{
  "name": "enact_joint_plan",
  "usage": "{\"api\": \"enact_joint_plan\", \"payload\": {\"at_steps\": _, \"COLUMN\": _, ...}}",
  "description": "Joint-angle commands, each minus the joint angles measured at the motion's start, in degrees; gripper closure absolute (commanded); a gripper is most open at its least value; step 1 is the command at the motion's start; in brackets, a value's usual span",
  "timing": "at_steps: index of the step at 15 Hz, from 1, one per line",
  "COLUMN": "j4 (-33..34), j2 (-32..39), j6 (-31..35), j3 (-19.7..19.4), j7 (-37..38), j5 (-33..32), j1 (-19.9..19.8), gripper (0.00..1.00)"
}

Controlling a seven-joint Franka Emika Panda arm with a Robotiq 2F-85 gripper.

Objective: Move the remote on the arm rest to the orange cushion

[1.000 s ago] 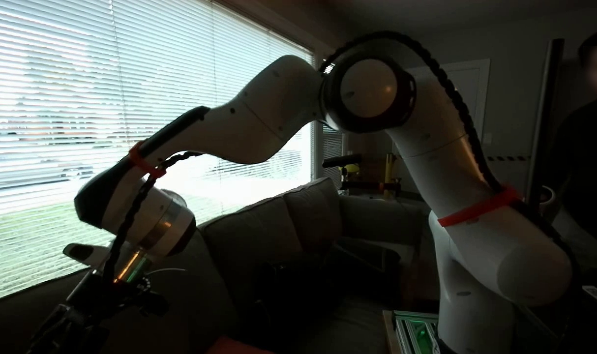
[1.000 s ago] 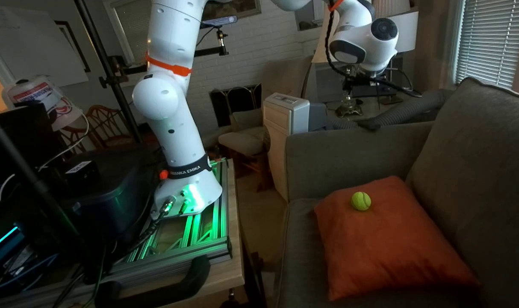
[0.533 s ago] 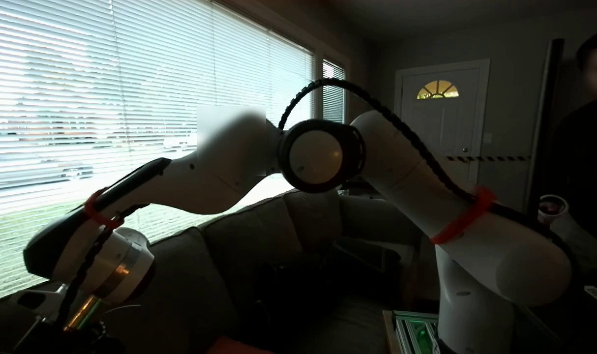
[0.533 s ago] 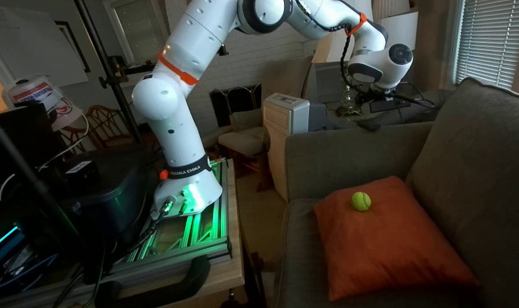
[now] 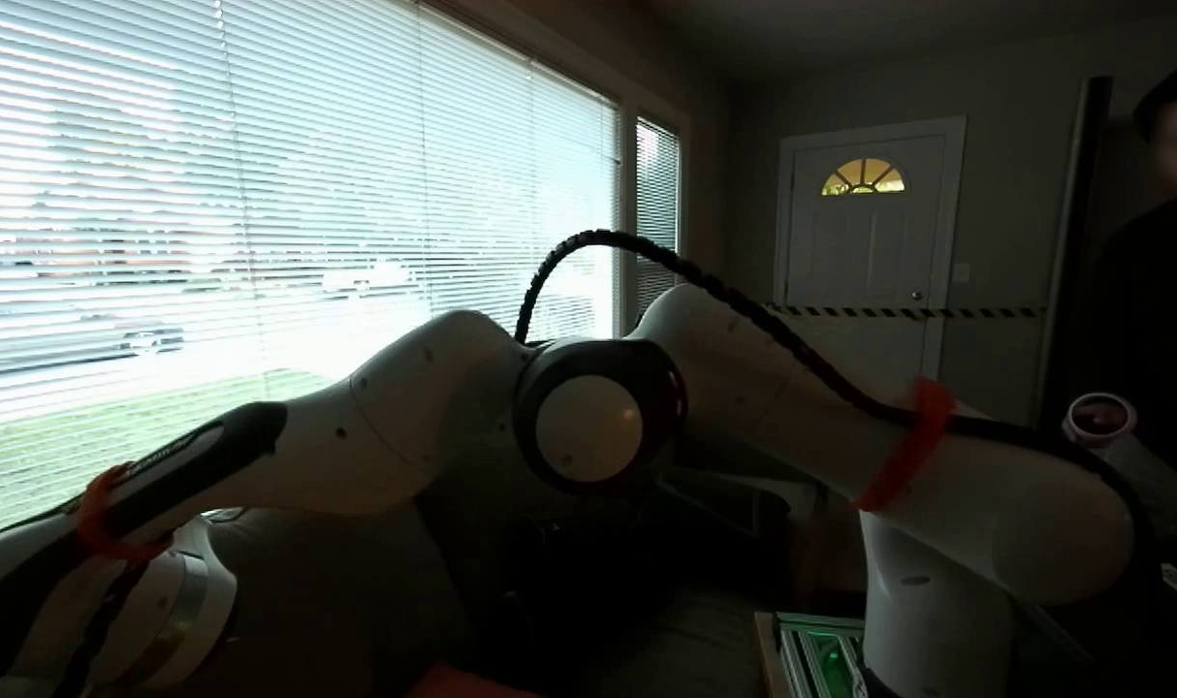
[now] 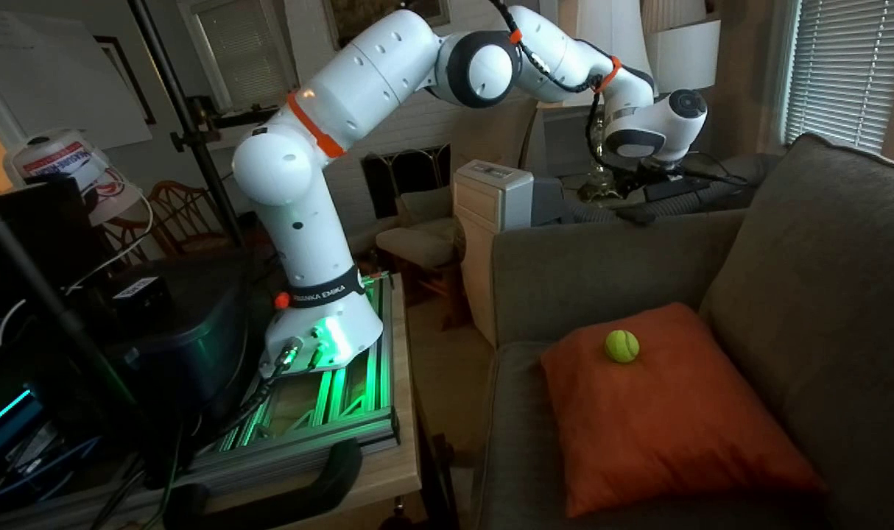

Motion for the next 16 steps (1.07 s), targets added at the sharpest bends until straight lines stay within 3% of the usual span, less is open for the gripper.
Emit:
{"api": "enact_joint_plan", "payload": {"at_steps": 1, "j4": 7.67, "j2": 5.64, "j6": 3.63, "j3": 0.51, "j7": 8.51, "j5": -8.64, "j1": 1.45, "gripper": 0.0}}
{"api": "enact_joint_plan", "payload": {"at_steps": 4, "j4": 9.99, "j2": 7.54, "j6": 5.52, "j3": 1.66, "j7": 16.19, "j5": -15.22, "j1": 1.81, "gripper": 0.0}}
{"api": "enact_joint_plan", "payload": {"at_steps": 11, "j4": 13.08, "j2": 10.56, "j6": 3.0, "j3": 7.0, "j7": 28.8, "j5": -28.38, "j1": 0.14, "gripper": 0.0}}
{"api": "enact_joint_plan", "payload": {"at_steps": 16, "j4": 12.57, "j2": 10.28, "j6": 2.01, "j3": 4.36, "j7": 29.32, "j5": -27.07, "j1": 0.9, "gripper": 0.0}}
